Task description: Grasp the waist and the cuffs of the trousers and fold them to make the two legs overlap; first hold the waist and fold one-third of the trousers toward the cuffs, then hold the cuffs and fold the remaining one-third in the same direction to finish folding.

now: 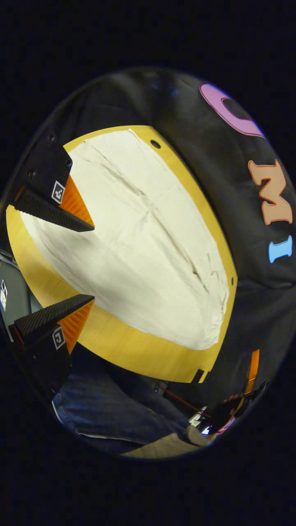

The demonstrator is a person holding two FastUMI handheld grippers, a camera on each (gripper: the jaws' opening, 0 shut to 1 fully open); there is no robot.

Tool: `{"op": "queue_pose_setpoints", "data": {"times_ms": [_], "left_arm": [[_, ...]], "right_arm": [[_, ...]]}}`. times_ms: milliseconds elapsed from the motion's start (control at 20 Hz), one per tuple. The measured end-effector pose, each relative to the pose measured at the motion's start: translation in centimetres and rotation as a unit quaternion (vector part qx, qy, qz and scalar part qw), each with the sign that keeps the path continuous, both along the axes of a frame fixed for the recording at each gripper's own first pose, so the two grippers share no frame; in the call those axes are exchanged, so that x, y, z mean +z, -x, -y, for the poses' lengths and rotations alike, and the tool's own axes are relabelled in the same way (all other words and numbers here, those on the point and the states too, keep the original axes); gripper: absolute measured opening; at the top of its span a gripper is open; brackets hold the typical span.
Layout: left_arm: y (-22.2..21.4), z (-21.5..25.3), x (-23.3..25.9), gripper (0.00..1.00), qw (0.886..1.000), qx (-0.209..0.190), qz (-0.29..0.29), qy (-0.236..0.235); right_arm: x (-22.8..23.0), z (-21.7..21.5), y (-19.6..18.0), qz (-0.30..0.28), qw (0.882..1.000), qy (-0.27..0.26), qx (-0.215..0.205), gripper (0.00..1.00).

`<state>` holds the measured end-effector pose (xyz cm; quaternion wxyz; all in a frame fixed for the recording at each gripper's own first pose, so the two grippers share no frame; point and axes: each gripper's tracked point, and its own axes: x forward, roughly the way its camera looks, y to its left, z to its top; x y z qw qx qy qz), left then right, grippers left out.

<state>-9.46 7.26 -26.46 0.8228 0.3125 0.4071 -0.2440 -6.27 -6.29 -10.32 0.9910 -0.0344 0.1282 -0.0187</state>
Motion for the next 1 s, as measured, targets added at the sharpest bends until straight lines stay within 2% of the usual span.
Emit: {"op": "queue_pose_setpoints", "data": {"times_ms": [200, 500, 550, 800, 950, 1000], "left_arm": [[2.4, -3.8, -3.0, 0.90, 0.995, -0.010, -0.082, -0.051], [2.6, -7.4, -4.8, 0.83, 0.987, -0.023, -0.117, -0.108], [2.4, -7.7, -5.0, 0.79, 0.985, -0.029, -0.120, -0.118], [2.6, -7.6, -5.5, 0.73, 0.981, -0.047, -0.143, -0.119], [2.6, -7.4, -5.8, 0.62, 0.977, -0.046, -0.166, -0.122], [2.7, -7.4, -5.9, 0.62, 0.976, -0.049, -0.170, -0.127]], "right_arm": [[-1.2, -0.1, 0.5, -0.014, 1.000, -0.003, 0.000, 0.94], [-2.4, -0.3, 0.7, -0.032, 0.999, 0.002, 0.002, 0.96], [-2.4, -0.2, 0.8, -0.032, 0.999, 0.004, 0.001, 0.96], [-2.6, 0.3, 0.4, -0.037, 0.999, 0.007, -0.002, 0.96], [-3.1, 0.2, 0.0, -0.045, 0.999, 0.009, 0.006, 0.96], [-3.4, 0.1, -0.2, -0.048, 0.999, 0.010, 0.011, 0.96]]}}
